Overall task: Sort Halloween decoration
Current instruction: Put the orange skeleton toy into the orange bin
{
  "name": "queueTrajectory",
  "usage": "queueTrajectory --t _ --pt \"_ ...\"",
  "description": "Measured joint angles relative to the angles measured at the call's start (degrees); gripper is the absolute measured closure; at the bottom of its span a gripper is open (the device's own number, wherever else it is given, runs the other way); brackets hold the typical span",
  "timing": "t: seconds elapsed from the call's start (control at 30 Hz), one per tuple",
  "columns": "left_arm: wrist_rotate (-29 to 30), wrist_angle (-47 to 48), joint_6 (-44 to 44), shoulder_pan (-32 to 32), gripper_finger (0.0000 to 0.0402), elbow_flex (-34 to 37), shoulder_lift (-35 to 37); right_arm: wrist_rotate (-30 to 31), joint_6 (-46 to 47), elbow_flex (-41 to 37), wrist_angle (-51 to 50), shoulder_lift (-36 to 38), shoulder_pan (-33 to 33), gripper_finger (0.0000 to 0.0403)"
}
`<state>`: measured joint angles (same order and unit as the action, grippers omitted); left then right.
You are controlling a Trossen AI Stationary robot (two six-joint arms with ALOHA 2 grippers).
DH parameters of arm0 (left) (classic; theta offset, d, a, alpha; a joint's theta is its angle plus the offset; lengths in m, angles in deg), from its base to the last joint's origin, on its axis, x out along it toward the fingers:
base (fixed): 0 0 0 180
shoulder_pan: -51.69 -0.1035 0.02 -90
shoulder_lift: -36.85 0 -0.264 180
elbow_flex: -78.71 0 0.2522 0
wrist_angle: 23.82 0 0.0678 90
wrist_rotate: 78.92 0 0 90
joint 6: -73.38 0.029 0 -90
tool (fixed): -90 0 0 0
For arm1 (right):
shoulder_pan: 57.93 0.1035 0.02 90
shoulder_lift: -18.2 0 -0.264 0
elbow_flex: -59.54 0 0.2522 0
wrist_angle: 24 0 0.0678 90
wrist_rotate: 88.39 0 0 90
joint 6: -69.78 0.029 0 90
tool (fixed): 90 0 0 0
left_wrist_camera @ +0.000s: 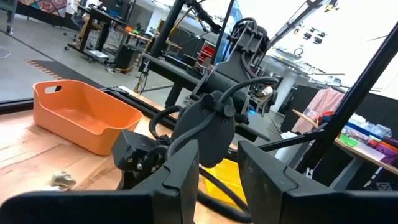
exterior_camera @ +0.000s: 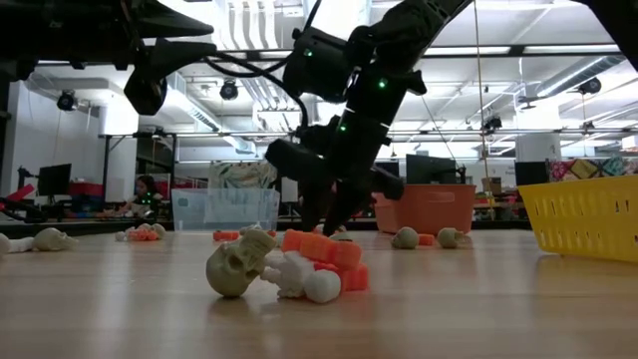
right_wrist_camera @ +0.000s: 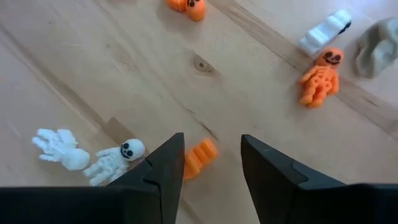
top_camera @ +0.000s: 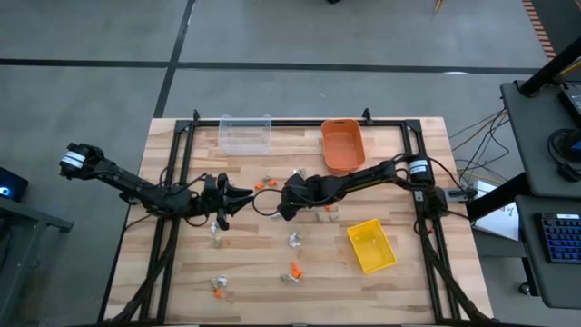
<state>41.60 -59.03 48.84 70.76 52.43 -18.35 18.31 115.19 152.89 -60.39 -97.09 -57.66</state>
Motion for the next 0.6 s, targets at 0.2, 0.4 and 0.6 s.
queueTrajectory --t 0.2,0.4,0.6 --pt "0.27 0.32 0.0 0.0 0.0308 0.0 -0.04 -0.14 0.43 -0.33 1.14 -0.8 0.2 0.0272" --pt "0.36 0.25 0.0 0.0 0.0308 0.0 -0.04 -1.75 -0.55 -0.37 1.89 -0.97 0.43 0.0311" --pt "0.37 0.08 -0.06 0.0 0.0308 0.0 -0.04 -1.89 -2.97 -0.37 2.42 -0.97 0.59 0.038"
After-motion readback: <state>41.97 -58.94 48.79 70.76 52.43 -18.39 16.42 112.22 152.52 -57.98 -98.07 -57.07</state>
